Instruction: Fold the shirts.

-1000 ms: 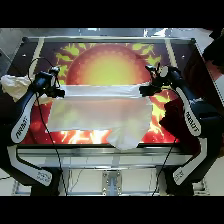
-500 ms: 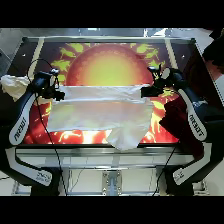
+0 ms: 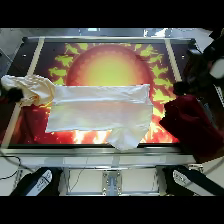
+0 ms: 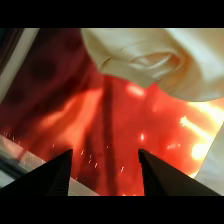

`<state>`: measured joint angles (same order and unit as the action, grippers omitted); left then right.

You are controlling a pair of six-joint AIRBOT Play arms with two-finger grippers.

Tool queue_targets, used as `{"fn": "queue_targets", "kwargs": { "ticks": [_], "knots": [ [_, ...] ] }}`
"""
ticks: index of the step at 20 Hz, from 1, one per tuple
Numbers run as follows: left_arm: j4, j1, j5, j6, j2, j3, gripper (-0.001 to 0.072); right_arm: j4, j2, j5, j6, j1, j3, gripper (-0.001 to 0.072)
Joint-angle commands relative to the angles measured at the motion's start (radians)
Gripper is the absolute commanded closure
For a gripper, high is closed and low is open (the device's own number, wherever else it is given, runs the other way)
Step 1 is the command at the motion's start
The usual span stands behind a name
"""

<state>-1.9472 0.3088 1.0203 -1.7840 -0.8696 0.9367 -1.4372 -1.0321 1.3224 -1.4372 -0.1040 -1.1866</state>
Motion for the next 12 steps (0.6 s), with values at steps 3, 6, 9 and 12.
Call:
{"fn": "queue_targets", "kwargs": {
  "ticks": [3,6,9,12],
  "knots": [
    [0.477,0.322,-0.05,0.018,0.258,-0.419,0.0231,0.218,0.442,-0.423,-0.039,-0.079,0.656,0.0302],
    [0.733,0.351,-0.004,0.136,0.144,-0.425,0.0231,0.241,0.462,-0.417,-0.111,-0.079,0.667,0.0457],
    [0.806,0.351,0.044,0.143,0.022,-0.425,0.0231,0.43,0.452,-0.367,-0.154,-0.063,0.723,0.046],
    [0.811,0.35,0.082,0.144,-0.059,-0.425,0.0232,0.642,0.399,-0.233,-0.151,-0.064,0.865,0.0335]
  ]
}}
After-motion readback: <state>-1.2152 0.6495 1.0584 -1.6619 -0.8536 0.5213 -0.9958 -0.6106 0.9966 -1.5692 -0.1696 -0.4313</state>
